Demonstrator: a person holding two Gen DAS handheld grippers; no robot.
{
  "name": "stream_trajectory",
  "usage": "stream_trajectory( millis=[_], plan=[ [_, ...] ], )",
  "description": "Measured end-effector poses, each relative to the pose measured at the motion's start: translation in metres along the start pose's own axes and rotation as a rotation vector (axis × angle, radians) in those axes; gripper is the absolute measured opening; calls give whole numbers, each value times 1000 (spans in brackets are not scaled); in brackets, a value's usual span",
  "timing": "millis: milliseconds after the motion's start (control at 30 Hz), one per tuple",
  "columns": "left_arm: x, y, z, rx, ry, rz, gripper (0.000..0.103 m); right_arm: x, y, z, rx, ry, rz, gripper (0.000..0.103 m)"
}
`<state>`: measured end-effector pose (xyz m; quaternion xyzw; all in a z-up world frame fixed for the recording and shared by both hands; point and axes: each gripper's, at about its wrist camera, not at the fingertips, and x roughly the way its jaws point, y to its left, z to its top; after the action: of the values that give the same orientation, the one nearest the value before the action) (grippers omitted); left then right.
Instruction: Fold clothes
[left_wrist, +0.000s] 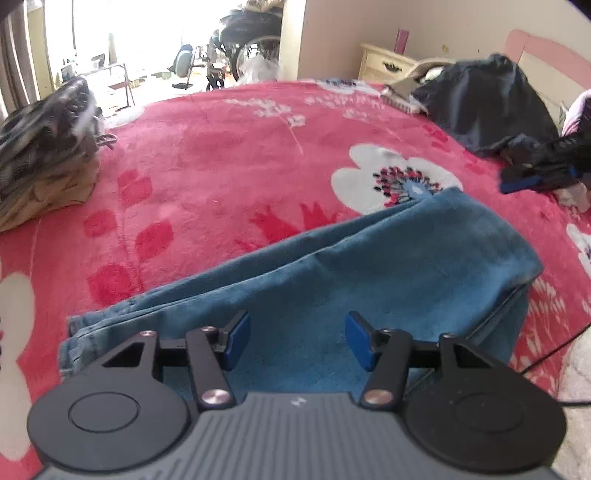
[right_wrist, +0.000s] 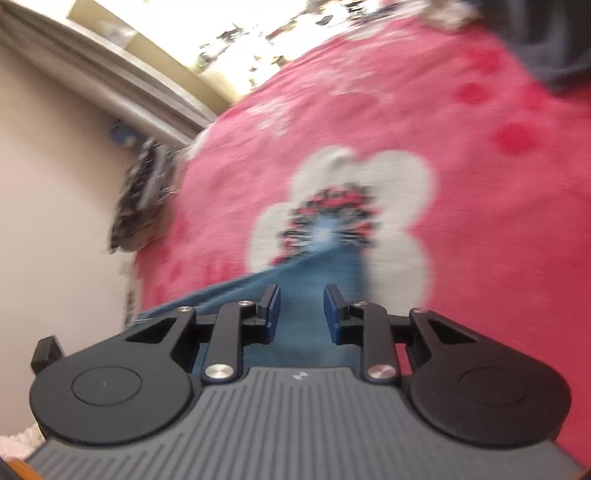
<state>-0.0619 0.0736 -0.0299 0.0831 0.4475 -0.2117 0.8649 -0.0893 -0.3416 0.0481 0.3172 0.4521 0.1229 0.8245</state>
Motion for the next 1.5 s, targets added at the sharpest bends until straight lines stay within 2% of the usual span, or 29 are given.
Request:
stream_trajectory(
  millis=[33,67,100,133,167,267,367,433,467,567,633,700,767,833,900,1000,1067,1133,1167,1200,1233,1367,1500],
  plan=[
    [1,0,1,4,1,2,58,19,3,0,-16,22,-15,24],
    [2,0,2,9,3,3,58,37,3,-1,-43,30,-65,23],
    [4,0,2,13,4,5,59,52,2,-2,-76,31,-132,19],
    [5,0,3,18,5,6,59,63,-2,-2,-75,20,-165,8],
    [6,0,4,22,7,8,59,71,-8,-2,-53,1,-176,7],
    [1,2,6,18,-9,0,59,55,-16,1,83,-64,-117,12],
    [-12,1,8,33,-53,-35,59,21,1,-2,9,-50,-88,14],
    [-14,-4,8,58,-54,-67,59,5,18,-9,-113,19,-52,14],
    [-13,-9,6,81,-41,-74,59,6,25,-17,-184,79,-64,14],
    [-1,-20,-7,148,7,-53,59,24,40,-47,-382,269,-148,16],
    [-1,-20,-11,140,1,-48,59,44,38,-65,-441,317,-238,16],
    [-5,-17,-14,114,-16,-50,59,40,36,-60,-373,284,-238,17],
    [-12,-12,-15,84,-38,-50,59,26,32,-49,-275,219,-203,23],
    [-20,-7,-16,58,-58,-50,59,2,23,-40,-166,113,-151,41],
    [-25,-2,-16,33,-76,-50,59,-11,3,-32,-29,29,-129,53],
    [-22,4,-15,-9,-77,-43,60,2,-33,-29,155,38,-103,53],
    [-13,8,-19,-22,-51,-42,60,20,-50,-38,244,91,-56,53],
    [-10,6,-25,4,-58,-30,61,34,-58,-47,295,130,-13,54],
    [-11,4,-28,26,-68,-25,61,33,-55,-49,285,123,-6,51],
    [-11,2,-30,43,-72,-22,63,31,-51,-49,271,119,-12,30],
    [-11,1,-31,56,-73,-21,63,28,-46,-49,261,115,-19,16],
    [-18,2,-27,81,-74,-29,62,1,-21,-40,236,56,10,8],
    [-33,6,-12,125,-154,-42,62,-21,22,-27,165,11,66,7]
  ],
)
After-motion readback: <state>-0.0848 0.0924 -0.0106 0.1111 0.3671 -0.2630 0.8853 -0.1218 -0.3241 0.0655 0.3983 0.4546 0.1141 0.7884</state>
